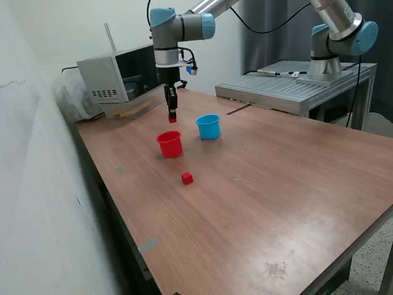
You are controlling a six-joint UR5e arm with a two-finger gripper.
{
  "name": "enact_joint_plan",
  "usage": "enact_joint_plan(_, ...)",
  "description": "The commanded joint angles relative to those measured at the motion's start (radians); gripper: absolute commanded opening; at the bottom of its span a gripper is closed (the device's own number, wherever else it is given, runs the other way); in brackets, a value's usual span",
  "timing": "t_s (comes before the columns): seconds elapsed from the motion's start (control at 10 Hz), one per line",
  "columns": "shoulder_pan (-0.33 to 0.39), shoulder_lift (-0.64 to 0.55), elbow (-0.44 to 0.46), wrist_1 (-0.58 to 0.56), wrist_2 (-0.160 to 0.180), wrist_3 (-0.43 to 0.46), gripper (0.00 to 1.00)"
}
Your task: Place red objects in the red bin, and blue objects in the blue bin.
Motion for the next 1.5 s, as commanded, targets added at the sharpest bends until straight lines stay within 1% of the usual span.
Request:
enact_joint_plan(0.0,0.001,0.001,-0.001,-0.016,0.000,0.006,0.00)
enact_joint_plan(0.6,0.001,0.001,0.002,-0.036,-0.002,0.011,0.00)
enact_joint_plan(0.7,-0.001,0.001,0.002,-0.036,-0.002,0.009,1.00)
enact_joint_plan(1.1,-0.002,-0.007,0.007,-0.039,-0.002,0.009,1.00)
enact_joint_plan(1.2,-0.002,-0.010,0.017,-0.037,-0.002,0.009,1.00)
enact_joint_plan(1.3,0.002,-0.026,0.046,-0.036,0.000,0.009,1.00)
enact_joint_plan(1.4,0.011,-0.063,0.071,-0.034,0.005,-0.001,1.00)
